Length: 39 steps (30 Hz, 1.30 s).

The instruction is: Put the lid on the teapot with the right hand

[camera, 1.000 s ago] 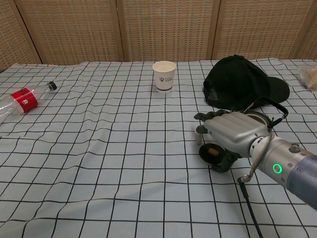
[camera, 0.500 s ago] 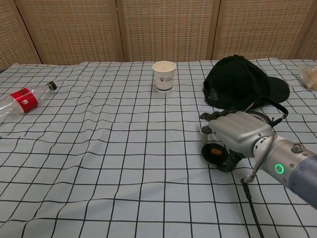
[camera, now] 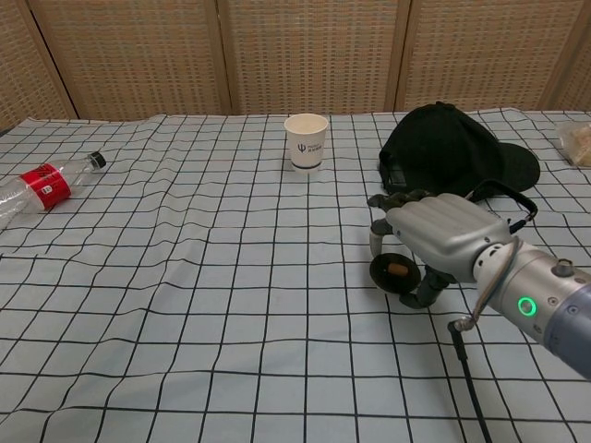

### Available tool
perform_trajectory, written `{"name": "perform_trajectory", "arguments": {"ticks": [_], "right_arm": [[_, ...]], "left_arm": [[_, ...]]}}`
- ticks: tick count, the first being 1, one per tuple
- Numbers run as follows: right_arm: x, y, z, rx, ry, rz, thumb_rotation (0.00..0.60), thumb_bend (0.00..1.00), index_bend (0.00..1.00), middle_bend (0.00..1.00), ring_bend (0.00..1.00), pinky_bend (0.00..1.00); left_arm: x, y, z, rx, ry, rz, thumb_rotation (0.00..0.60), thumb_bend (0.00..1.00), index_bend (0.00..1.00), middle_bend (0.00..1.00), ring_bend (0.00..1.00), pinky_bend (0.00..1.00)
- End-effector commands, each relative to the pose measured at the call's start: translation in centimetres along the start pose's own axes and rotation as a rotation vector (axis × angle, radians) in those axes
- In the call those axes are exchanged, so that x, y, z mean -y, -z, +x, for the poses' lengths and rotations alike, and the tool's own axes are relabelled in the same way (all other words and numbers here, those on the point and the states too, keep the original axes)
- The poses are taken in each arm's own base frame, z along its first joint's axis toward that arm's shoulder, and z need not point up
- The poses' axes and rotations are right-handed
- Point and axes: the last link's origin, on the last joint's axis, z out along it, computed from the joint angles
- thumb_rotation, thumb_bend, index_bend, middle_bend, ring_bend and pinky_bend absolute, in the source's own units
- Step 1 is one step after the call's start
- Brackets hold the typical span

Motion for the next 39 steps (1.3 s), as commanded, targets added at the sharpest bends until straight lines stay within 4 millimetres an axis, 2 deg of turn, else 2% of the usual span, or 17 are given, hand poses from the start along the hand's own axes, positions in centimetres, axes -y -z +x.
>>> {"name": "perform_trajectory", "arguments": {"ticks": [1, 9, 15, 23, 39], "right_arm": [[-0.2, 0.2, 0.7, -0.021, 0.001, 0.002, 0.600, 0.48, 0.52, 0.01, 0.00, 0.00], [-1.3, 0.2, 3.6, -0.097, 0.009, -0.016, 0.600, 0.48, 0.51, 0.01, 0.00, 0.00], [-3.1, -0.7, 5.3, -0.121, 0.014, -0.065, 0.600, 0.48, 0.51, 0.01, 0.00, 0.00], [-5.4, -1.4, 4.7, -0.082, 0.015, -0.130, 0.600, 0.48, 0.51, 0.01, 0.00, 0.00], [-7.4, -1.2, 3.5, -0.053, -0.005, -0.178, 0.600, 0.47, 0.51, 0.01, 0.00, 0.00]], "left_arm": [[0.0, 0.0, 0.0, -0.001, -0.001, 0.001, 0.600, 0.02, 0.00, 0.00, 0.00, 0.00], [0.0, 0.0, 0.0, -0.004, -0.003, 0.002, 0.600, 0.02, 0.00, 0.00, 0.00, 0.00], [0.0, -0.1, 0.0, -0.004, -0.006, 0.004, 0.600, 0.02, 0.00, 0.00, 0.00, 0.00], [0.0, -0.1, -0.1, -0.002, -0.008, 0.007, 0.600, 0.02, 0.00, 0.00, 0.00, 0.00], [0.1, -0.2, -0.2, 0.001, -0.010, 0.015, 0.600, 0.02, 0.00, 0.00, 0.00, 0.00]]}}
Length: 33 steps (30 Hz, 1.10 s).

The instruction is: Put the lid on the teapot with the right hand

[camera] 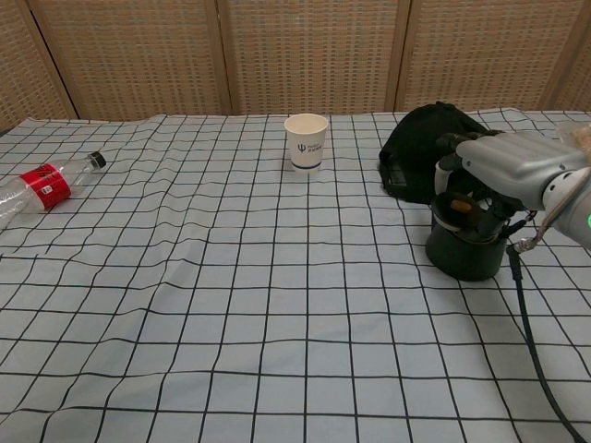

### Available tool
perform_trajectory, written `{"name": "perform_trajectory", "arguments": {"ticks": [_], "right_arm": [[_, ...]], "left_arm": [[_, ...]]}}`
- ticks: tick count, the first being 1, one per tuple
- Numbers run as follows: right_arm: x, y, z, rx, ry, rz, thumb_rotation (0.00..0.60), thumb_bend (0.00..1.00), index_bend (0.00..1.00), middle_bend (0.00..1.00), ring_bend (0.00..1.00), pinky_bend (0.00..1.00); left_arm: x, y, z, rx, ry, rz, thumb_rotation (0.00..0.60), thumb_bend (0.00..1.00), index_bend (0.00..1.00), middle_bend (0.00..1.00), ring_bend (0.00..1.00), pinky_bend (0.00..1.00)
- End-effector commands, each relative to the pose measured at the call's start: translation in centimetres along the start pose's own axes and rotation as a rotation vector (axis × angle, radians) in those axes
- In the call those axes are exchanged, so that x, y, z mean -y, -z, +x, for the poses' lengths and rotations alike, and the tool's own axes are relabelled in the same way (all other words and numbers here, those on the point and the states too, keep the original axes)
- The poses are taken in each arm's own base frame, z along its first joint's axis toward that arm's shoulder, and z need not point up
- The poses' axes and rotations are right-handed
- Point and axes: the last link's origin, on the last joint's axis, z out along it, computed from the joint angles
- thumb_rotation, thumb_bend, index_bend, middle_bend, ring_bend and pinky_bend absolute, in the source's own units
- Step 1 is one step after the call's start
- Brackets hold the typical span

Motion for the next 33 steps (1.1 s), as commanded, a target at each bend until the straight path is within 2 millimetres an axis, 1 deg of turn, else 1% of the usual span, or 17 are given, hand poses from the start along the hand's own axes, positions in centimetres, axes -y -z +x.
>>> {"name": "perform_trajectory", "arguments": {"ticks": [1, 12, 15, 17, 19, 27, 33], "right_arm": [[-0.5, 0.0, -0.1, 0.001, 0.001, -0.012, 0.600, 0.47, 0.51, 0.01, 0.00, 0.00], [-1.5, 0.2, -0.3, 0.015, 0.011, -0.035, 0.600, 0.46, 0.50, 0.00, 0.00, 0.00], [-1.6, 0.3, -0.3, 0.022, 0.013, -0.038, 0.600, 0.43, 0.46, 0.00, 0.00, 0.00], [-1.6, 0.5, -0.3, 0.028, 0.007, -0.034, 0.600, 0.39, 0.41, 0.00, 0.00, 0.00], [-1.4, 0.6, -0.2, 0.031, -0.010, -0.028, 0.600, 0.37, 0.39, 0.00, 0.00, 0.00], [-0.7, 0.9, 0.4, 0.011, -0.022, -0.008, 0.600, 0.33, 0.32, 0.00, 0.00, 0.00], [-0.9, 1.0, 0.3, 0.015, -0.016, -0.015, 0.600, 0.33, 0.29, 0.00, 0.00, 0.00]], "left_arm": [[0.0, 0.0, 0.0, -0.001, 0.000, 0.002, 0.600, 0.02, 0.00, 0.00, 0.00, 0.00], [0.0, 0.1, 0.0, 0.003, -0.008, 0.003, 0.600, 0.02, 0.00, 0.00, 0.00, 0.00], [0.0, 0.1, 0.0, 0.002, -0.008, 0.006, 0.600, 0.02, 0.00, 0.00, 0.00, 0.00], [0.0, 0.0, 0.0, 0.002, -0.009, 0.008, 0.600, 0.03, 0.00, 0.00, 0.00, 0.00], [0.0, 0.0, 0.0, 0.001, -0.011, 0.010, 0.600, 0.03, 0.00, 0.00, 0.00, 0.00], [0.0, 0.1, 0.0, 0.000, -0.008, 0.009, 0.600, 0.03, 0.00, 0.00, 0.00, 0.00], [0.0, 0.1, 0.1, 0.000, -0.006, 0.009, 0.600, 0.03, 0.00, 0.00, 0.00, 0.00]]}}
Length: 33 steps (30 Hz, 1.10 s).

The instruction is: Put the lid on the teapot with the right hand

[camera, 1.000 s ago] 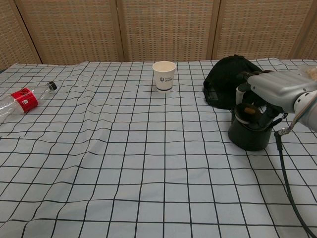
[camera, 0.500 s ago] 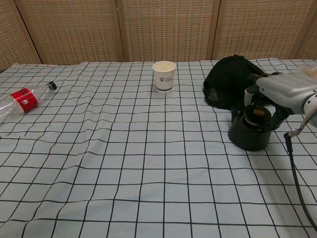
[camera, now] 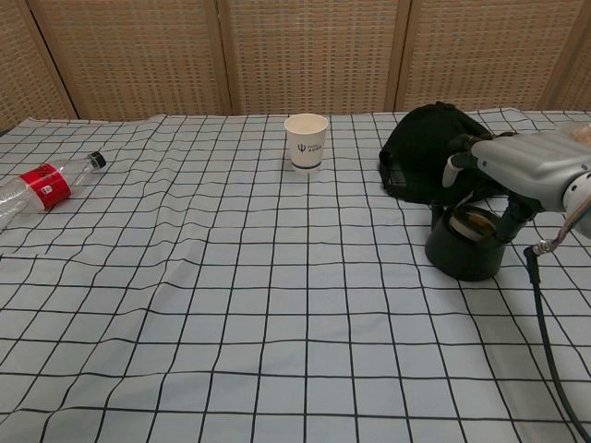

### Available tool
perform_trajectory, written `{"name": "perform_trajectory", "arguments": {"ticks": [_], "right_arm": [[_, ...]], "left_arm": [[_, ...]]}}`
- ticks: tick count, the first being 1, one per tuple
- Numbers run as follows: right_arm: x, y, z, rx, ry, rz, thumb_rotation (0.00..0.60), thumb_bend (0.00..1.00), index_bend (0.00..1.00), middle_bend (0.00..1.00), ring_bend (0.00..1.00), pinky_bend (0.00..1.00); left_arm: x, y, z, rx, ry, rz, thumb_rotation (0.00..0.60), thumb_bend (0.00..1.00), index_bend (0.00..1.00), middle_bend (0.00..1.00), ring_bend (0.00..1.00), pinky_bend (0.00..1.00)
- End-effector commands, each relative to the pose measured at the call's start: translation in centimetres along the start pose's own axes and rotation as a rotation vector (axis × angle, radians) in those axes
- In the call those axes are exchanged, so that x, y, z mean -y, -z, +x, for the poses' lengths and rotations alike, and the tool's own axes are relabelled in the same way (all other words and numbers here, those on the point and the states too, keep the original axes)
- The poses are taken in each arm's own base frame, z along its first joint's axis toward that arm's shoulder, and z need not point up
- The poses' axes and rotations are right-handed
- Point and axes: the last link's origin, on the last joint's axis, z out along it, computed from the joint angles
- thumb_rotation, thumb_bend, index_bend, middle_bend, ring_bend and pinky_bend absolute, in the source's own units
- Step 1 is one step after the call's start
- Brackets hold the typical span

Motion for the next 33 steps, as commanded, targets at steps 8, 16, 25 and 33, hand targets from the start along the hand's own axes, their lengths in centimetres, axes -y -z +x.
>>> {"name": "perform_trajectory", "arguments": {"ticks": [8, 16, 25, 33], "right_arm": [[-0.5, 1.5, 0.1, -0.007, -0.012, 0.004, 0.600, 0.65, 0.31, 0.00, 0.00, 0.00], [-0.1, 3.1, -0.3, 0.005, -0.009, 0.012, 0.600, 0.79, 0.35, 0.00, 0.00, 0.00], [0.1, 3.2, -1.2, 0.034, -0.012, 0.012, 0.600, 0.78, 0.36, 0.00, 0.00, 0.00], [0.0, 2.8, -2.1, 0.055, -0.027, 0.005, 0.600, 0.77, 0.36, 0.00, 0.00, 0.00]], "left_arm": [[0.0, 0.0, 0.0, 0.002, -0.002, 0.001, 0.600, 0.03, 0.00, 0.00, 0.00, 0.00], [-0.2, 0.2, 0.1, -0.004, -0.001, -0.005, 0.600, 0.03, 0.00, 0.00, 0.00, 0.00], [-0.2, 0.3, 0.2, -0.010, -0.002, -0.008, 0.600, 0.03, 0.00, 0.00, 0.00, 0.00], [-0.3, 0.3, 0.1, -0.006, -0.006, -0.010, 0.600, 0.03, 0.00, 0.00, 0.00, 0.00]]}}
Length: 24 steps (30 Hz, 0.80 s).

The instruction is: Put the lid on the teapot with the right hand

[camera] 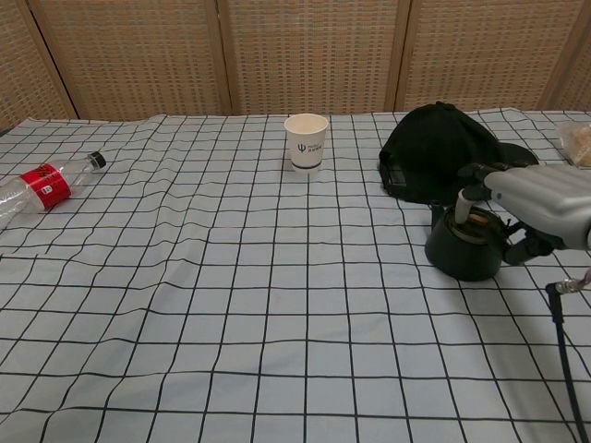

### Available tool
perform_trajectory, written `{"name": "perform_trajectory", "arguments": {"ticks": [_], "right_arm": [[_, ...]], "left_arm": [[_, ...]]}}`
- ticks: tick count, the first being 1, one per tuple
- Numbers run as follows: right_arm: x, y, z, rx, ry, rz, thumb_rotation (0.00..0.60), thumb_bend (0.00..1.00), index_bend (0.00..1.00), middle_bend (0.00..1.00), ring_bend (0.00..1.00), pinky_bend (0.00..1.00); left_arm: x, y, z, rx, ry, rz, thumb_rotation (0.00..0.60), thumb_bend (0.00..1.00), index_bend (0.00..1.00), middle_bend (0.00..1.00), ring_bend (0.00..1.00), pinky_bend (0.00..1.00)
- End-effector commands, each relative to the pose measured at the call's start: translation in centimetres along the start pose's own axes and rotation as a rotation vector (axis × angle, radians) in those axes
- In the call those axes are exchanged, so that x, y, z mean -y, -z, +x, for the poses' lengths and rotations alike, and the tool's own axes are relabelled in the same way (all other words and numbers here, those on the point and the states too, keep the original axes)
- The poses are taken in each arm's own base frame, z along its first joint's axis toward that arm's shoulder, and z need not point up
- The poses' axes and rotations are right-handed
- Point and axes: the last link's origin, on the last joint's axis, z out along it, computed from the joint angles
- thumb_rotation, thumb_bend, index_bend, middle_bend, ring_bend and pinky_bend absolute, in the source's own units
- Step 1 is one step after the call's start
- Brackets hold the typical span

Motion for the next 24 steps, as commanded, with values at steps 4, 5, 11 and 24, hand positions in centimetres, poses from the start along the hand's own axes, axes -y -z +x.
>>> {"name": "perform_trajectory", "arguments": {"ticks": [4, 5, 11, 24], "right_arm": [[-0.1, -0.3, -0.7, 0.013, -0.005, -0.008, 0.600, 0.76, 0.36, 0.00, 0.00, 0.00], [-0.1, -0.3, -0.8, 0.014, -0.005, -0.011, 0.600, 0.76, 0.36, 0.00, 0.00, 0.00], [-0.1, 0.1, 0.1, -0.028, -0.017, 0.001, 0.600, 0.76, 0.33, 0.00, 0.00, 0.00], [-4.9, 5.6, 3.0, -0.195, -0.009, 0.008, 0.600, 0.31, 0.15, 0.00, 0.00, 0.00]], "left_arm": [[0.1, 0.0, 0.1, -0.003, 0.003, 0.003, 0.600, 0.03, 0.00, 0.00, 0.00, 0.00], [0.1, 0.0, 0.1, -0.002, 0.004, 0.004, 0.600, 0.03, 0.00, 0.00, 0.00, 0.00], [0.1, 0.0, 0.1, -0.004, 0.006, 0.005, 0.600, 0.03, 0.00, 0.00, 0.00, 0.00], [0.8, -0.2, 0.7, -0.046, 0.033, 0.020, 0.600, 0.03, 0.00, 0.00, 0.00, 0.00]]}}
